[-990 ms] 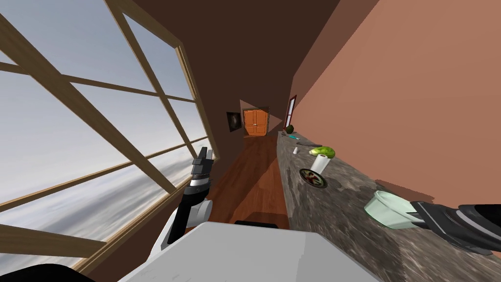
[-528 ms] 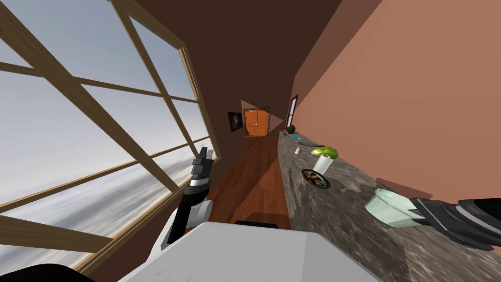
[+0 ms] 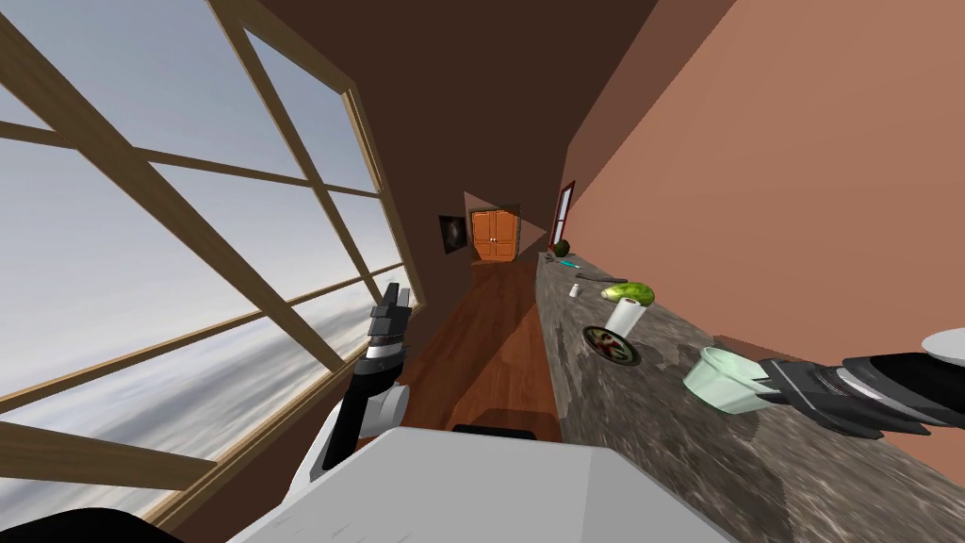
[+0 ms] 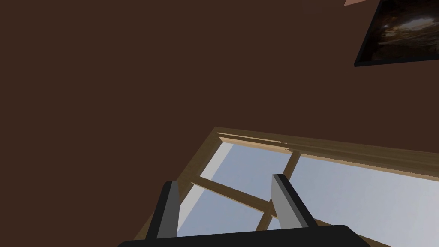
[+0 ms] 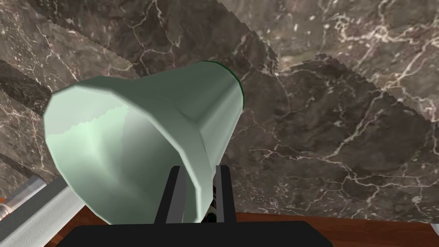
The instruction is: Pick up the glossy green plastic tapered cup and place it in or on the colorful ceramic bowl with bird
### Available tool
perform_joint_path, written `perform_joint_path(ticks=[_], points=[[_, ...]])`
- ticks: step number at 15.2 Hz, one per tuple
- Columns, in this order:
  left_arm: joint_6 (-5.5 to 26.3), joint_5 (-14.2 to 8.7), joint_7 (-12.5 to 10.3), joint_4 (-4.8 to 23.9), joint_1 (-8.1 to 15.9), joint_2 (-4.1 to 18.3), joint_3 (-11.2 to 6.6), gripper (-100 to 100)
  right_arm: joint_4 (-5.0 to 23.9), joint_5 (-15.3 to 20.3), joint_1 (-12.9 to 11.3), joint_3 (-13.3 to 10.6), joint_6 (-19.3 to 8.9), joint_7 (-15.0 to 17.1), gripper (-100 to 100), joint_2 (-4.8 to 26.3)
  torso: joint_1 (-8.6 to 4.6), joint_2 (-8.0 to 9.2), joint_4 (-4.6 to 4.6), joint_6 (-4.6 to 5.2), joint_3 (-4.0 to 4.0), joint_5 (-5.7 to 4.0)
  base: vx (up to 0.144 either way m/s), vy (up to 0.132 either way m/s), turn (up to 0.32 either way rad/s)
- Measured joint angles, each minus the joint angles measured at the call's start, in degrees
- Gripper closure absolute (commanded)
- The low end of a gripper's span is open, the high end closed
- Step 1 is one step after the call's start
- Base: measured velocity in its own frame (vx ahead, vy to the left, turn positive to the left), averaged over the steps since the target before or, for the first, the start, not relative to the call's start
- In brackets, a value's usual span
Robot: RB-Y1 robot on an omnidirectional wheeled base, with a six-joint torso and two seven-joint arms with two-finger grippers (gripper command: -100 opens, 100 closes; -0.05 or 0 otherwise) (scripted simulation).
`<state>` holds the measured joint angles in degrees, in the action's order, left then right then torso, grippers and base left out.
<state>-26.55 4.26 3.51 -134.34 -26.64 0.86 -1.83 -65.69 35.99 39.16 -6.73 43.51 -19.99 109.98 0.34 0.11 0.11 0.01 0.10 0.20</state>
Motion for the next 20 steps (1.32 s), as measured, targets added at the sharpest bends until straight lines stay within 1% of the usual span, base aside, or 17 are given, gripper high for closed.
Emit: perform_joint_path(ticks=[1,2,3,4,5,6,7,8,9,11,12,13,14,15,16,18,20], points=[[0.00,0.00,0.00,0.00,0.00,0.00,0.00,0,0.07,1.98,-0.75,0.55,0.60,1.10,100,-0.56,-0.01,0.05,0.00,0.04,0.02,0.01,0.000,0.000,0.000],[0.00,0.00,0.00,0.00,0.00,0.00,0.00,0,0.10,4.35,-1.52,0.58,0.92,1.74,100,-1.02,-0.04,0.09,0.01,0.07,0.05,0.01,0.004,0.005,-0.007],[0.00,0.00,0.00,0.00,0.00,0.00,0.00,0,-0.26,2.78,0.02,0.47,0.60,1.00,100,0.64,0.01,0.09,0.01,0.04,0.05,0.08,0.007,0.007,-0.002],[0.00,0.00,0.00,0.00,0.00,0.00,0.00,0,-0.33,4.32,-0.16,1.30,0.91,1.02,100,0.48,0.05,0.08,0.02,0.00,0.05,0.09,0.017,0.015,0.009],[0.00,0.00,0.00,0.00,0.00,0.00,0.00,0,-0.50,6.99,-1.16,2.48,1.99,2.05,100,0.17,0.12,0.04,0.03,-0.08,0.04,0.14,0.022,0.018,0.022],[0.00,0.00,0.00,0.00,0.00,0.00,0.00,0,-1.29,0.02,0.42,-0.49,0.73,0.05,100,4.08,0.23,-0.01,0.00,-0.10,0.00,0.20,0.014,0.012,0.013],[0.00,0.00,0.00,0.00,0.00,0.00,0.00,0,-1.69,-1.72,0.07,-1.29,0.08,-1.00,100,4.80,0.24,-0.01,0.03,-0.11,0.01,0.19,0.009,0.008,0.009],[0.00,0.00,0.00,0.00,0.00,0.00,0.00,0,-1.29,0.22,0.23,1.22,0.98,-0.12,100,3.46,0.21,0.02,0.04,-0.09,0.03,0.18,0.006,0.005,0.008],[0.00,0.00,0.00,0.00,0.00,0.00,0.00,0,-1.07,1.74,-0.14,2.30,1.84,0.72,100,2.76,0.19,0.06,0.05,-0.06,0.06,0.19,0.000,0.000,0.000],[0.00,0.00,0.00,0.00,0.00,0.00,0.00,0,-1.21,3.63,-1.84,1.06,2.26,1.23,100,2.62,0.16,0.15,0.06,-0.01,0.10,0.20,0.003,0.005,-0.005],[0.00,0.00,0.00,0.00,0.00,0.00,0.00,0,-1.01,6.41,0.89,5.82,3.40,2.16,100,2.12,0.21,0.13,0.08,-0.08,0.11,0.26,0.014,0.014,0.005],[0.00,0.00,0.00,0.00,0.00,0.00,0.00,0,-1.06,6.45,1.94,7.59,4.20,2.40,100,2.77,0.30,0.10,0.08,-0.15,0.09,0.31,0.013,0.008,0.015],[0.00,0.00,0.00,0.00,0.00,0.00,0.00,0,-1.68,6.47,-1.42,4.94,4.33,2.45,100,3.10,0.34,0.08,0.09,-0.17,0.09,0.32,0.012,0.006,0.028],[0.00,0.00,0.00,0.00,0.00,0.00,0.00,0,-1.97,5.87,-2.92,3.06,4.21,2.33,100,3.60,0.34,0.10,0.08,-0.12,0.09,0.32,0.008,0.005,0.011],[0.00,0.00,0.00,0.00,0.00,0.00,0.00,0,-1.95,5.07,-2.61,2.67,4.04,1.98,100,4.03,0.32,0.13,0.09,-0.09,0.11,0.33,0.008,0.011,-0.008],[0.00,0.00,0.00,0.00,0.00,0.00,0.00,0,-1.88,4.17,-0.06,5.48,4.87,1.49,100,5.52,0.43,0.11,0.12,-0.19,0.11,0.40,0.015,0.016,0.010],[0.00,0.00,0.00,0.00,0.00,0.00,0.00,0,-2.29,3.84,-1.77,4.32,5.42,1.39,100,6.35,0.46,0.12,0.13,-0.17,0.13,0.42,0.015,0.011,0.011]])
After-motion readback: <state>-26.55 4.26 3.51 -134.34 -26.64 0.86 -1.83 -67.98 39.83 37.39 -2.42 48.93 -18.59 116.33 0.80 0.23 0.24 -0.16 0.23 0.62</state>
